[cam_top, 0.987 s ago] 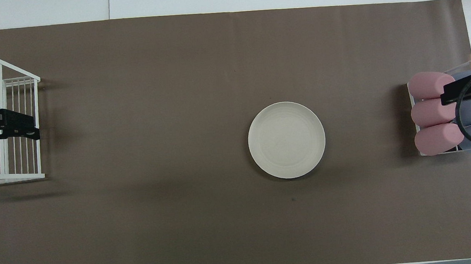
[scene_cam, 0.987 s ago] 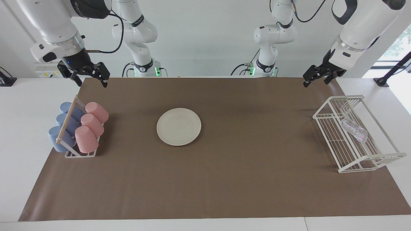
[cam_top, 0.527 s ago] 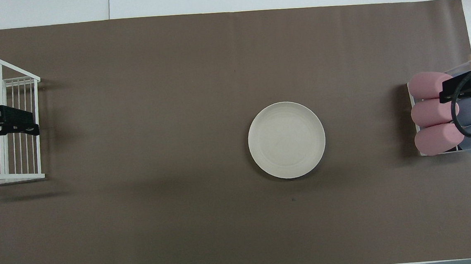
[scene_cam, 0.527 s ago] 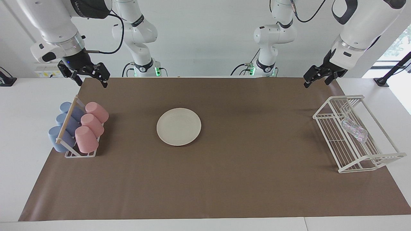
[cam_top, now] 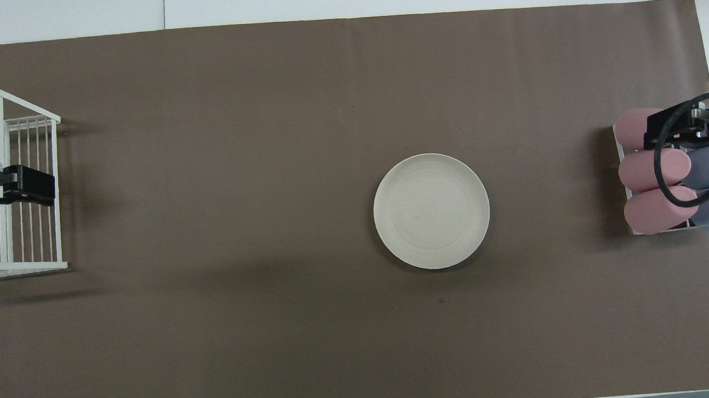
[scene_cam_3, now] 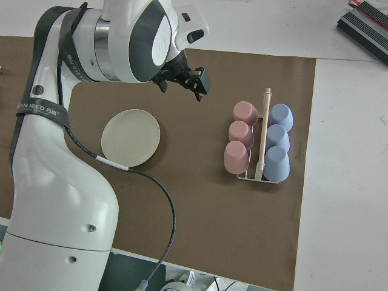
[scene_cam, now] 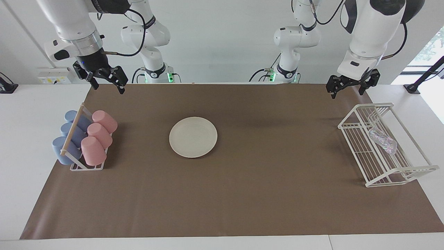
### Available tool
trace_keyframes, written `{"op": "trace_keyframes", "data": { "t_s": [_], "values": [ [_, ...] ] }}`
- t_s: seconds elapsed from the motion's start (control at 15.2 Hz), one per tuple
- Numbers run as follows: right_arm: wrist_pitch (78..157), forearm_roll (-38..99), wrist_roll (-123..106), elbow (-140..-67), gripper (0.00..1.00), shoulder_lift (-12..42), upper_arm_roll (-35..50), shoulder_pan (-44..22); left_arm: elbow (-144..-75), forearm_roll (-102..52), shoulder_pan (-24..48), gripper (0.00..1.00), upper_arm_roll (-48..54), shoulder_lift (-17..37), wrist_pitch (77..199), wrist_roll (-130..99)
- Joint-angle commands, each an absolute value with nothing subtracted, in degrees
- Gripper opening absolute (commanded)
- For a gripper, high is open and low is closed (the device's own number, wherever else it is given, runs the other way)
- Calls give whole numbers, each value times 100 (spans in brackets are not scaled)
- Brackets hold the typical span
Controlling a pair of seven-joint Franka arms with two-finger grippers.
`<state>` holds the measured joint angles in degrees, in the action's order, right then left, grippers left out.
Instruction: Wipe plate with sponge
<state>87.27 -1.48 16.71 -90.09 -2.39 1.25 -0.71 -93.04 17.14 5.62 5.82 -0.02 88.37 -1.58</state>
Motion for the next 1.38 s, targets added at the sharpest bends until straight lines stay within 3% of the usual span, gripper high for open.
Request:
{"op": "trace_keyframes", "data": {
  "t_s": [0.0, 0.26, 0.72, 1.32],
  "values": [
    [8456, -255, 2169, -8685, 100, -123, 228, -184, -9570, 2580, 790, 100, 527, 44, 9009, 123],
    [8341, -237, 2777, -8517, 100, -26, 229, -456, -9835, 3873, 993, 100, 519, 473, 9290, 114],
    [8367, -299, 5067, -8420, 100, 26, 299, -1063, -10063, 5693, 730, 100, 501, 1028, 9790, -60],
    [8560, 255, 7784, -8384, 100, 220, 325, -1678, -10011, 6793, 598, 100, 483, 1925, 10115, -2733]
  ]
}}
